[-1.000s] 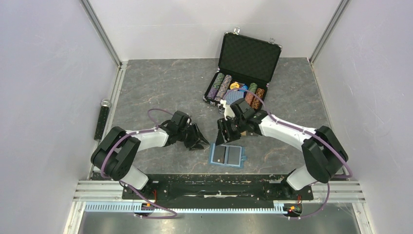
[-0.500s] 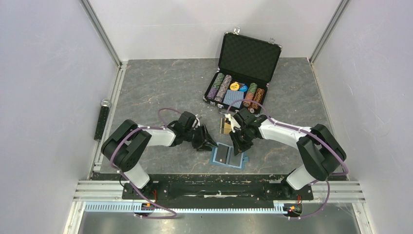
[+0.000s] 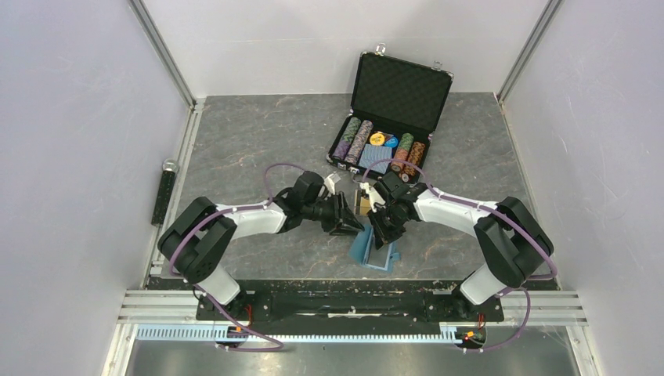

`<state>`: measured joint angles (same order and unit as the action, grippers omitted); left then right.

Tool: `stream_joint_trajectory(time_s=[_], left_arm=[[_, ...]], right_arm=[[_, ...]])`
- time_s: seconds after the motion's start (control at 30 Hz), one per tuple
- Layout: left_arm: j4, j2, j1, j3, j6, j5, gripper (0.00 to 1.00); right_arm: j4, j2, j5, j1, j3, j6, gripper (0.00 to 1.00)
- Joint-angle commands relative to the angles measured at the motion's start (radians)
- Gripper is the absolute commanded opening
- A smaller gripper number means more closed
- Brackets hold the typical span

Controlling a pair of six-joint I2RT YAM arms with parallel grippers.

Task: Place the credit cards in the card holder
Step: Close the card holder at the center of the board.

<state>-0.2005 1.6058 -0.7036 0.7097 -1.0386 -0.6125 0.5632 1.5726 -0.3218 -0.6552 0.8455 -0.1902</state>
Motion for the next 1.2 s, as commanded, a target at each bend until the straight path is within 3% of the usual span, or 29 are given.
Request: stream_joint_trajectory(time_s=[0.0, 0.17, 0.23, 0.3, 0.33, 0.67, 1.17], left_arm=[[0.044, 0.017, -0.053, 0.053, 0.009, 0.005, 0.43], [0.258, 0.004, -0.066, 0.102, 0.098, 0.131, 0.31], [0.347, 0.0, -0.066, 0.131, 0.144, 0.176, 0.22], [0.402, -0.003, -0.066, 0.147, 0.174, 0.206, 0.04], [0.414, -0.007, -0.066, 0.152, 0.182, 0.212, 0.02], [0.571, -0.088, -0.055, 0.171, 0.264, 0.273, 0.02], [0.592, -0.143, -0.016, 0.147, 0.241, 0.286, 0.02]], right_arm=[[-0.009, 0.028, 0.034, -0.003, 0.017, 0.023, 0.08], [0.001, 0.018, 0.023, -0.003, 0.038, 0.017, 0.09], [0.002, 0.011, 0.01, -0.002, 0.048, 0.016, 0.09], [0.002, 0.004, -0.003, -0.001, 0.056, 0.012, 0.11], [0.001, -0.001, -0.009, -0.001, 0.059, 0.009, 0.12], [-0.036, -0.06, -0.05, 0.047, 0.059, 0.001, 0.37], [-0.166, 0.007, -0.276, 0.054, -0.058, -0.008, 0.39]])
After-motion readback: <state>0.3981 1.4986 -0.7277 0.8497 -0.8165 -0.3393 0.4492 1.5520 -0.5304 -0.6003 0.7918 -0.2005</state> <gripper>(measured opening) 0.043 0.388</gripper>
